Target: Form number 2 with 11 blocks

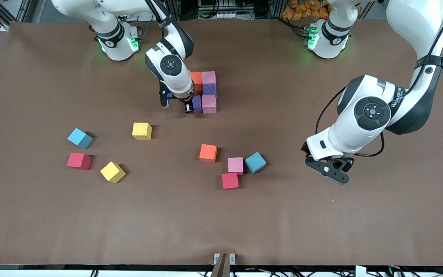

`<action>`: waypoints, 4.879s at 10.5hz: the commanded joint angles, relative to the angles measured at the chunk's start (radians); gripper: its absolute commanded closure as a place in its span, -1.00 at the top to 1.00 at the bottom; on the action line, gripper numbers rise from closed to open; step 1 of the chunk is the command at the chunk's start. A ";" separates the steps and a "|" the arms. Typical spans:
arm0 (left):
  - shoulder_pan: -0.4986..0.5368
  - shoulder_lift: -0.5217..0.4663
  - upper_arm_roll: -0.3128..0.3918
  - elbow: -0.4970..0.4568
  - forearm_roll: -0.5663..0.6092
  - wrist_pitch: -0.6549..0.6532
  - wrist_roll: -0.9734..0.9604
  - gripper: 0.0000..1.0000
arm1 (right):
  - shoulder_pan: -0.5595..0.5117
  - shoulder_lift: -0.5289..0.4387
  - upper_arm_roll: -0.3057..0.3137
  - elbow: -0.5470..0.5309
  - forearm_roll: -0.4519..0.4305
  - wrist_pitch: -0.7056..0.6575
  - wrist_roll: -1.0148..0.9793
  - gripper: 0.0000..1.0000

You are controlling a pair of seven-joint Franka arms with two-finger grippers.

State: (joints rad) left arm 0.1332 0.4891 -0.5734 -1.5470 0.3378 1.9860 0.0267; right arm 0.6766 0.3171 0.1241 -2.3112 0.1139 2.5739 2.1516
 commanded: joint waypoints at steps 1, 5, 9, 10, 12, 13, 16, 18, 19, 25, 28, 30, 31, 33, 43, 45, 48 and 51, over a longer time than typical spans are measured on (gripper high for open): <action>-0.001 0.008 -0.008 0.013 0.024 -0.012 0.004 1.00 | 0.011 0.002 0.006 -0.037 -0.003 0.020 0.047 -1.00; -0.001 0.008 -0.008 0.013 0.026 -0.012 0.001 1.00 | -0.009 -0.013 0.005 -0.043 -0.005 0.022 0.073 -1.00; -0.003 0.016 -0.008 0.013 0.024 -0.012 -0.001 1.00 | -0.014 -0.013 0.005 -0.042 -0.005 0.022 0.082 -1.00; -0.003 0.017 -0.008 0.013 0.024 -0.012 -0.001 1.00 | -0.014 -0.012 0.005 -0.042 -0.005 0.022 0.082 -1.00; -0.004 0.017 -0.008 0.013 0.024 -0.012 -0.001 1.00 | -0.022 -0.012 0.005 -0.042 -0.014 0.016 0.082 0.67; -0.004 0.020 -0.008 0.013 0.023 -0.012 -0.001 1.00 | -0.023 -0.010 0.005 -0.040 -0.026 0.006 0.082 1.00; -0.004 0.022 -0.008 0.015 0.023 -0.012 -0.001 1.00 | -0.028 -0.010 0.005 -0.039 -0.027 0.006 0.082 1.00; -0.004 0.022 -0.008 0.013 0.024 -0.012 -0.001 1.00 | -0.028 -0.012 0.005 -0.037 -0.027 0.006 0.083 1.00; -0.003 0.020 -0.008 0.015 0.024 -0.012 -0.001 1.00 | -0.029 -0.013 0.005 -0.037 -0.027 0.006 0.083 1.00; -0.003 0.020 -0.008 0.015 0.023 -0.012 -0.001 1.00 | -0.045 -0.001 0.006 -0.004 -0.027 0.012 0.082 1.00; -0.003 0.020 -0.008 0.015 0.026 -0.012 0.001 1.00 | -0.058 0.005 0.006 0.021 -0.023 0.012 0.080 1.00; 0.006 0.022 -0.008 0.013 0.017 -0.001 -0.001 1.00 | -0.066 0.008 0.006 0.032 -0.022 0.011 0.076 1.00; 0.009 0.034 -0.008 0.015 0.014 0.001 0.001 1.00 | -0.066 0.007 0.006 0.032 -0.022 0.006 0.068 1.00; 0.000 0.042 -0.008 0.016 0.010 0.002 -0.002 1.00 | -0.066 -0.004 0.006 0.030 -0.022 -0.038 0.025 1.00; -0.125 0.204 -0.008 0.030 0.017 0.335 -0.051 1.00 | -0.320 -0.049 -0.009 0.087 -0.147 -0.156 -0.758 1.00; -0.153 0.207 -0.008 0.025 0.041 0.379 -0.006 1.00 | -0.345 -0.044 -0.011 0.093 -0.148 -0.161 -1.069 1.00; -0.185 0.226 -0.006 0.002 0.084 0.405 0.175 1.00 | -0.348 -0.039 -0.011 0.098 -0.157 -0.201 -1.469 1.00; -0.179 0.256 -0.006 -0.030 0.183 0.428 0.191 1.00 | -0.400 -0.050 -0.012 0.099 -0.212 -0.238 -1.787 1.00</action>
State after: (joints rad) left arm -0.0549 0.7284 -0.5809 -1.5616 0.4692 2.3793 0.2000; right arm 0.3220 0.2688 0.0991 -2.2231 -0.0555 2.3556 0.4890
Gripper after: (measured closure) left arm 0.000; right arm 0.000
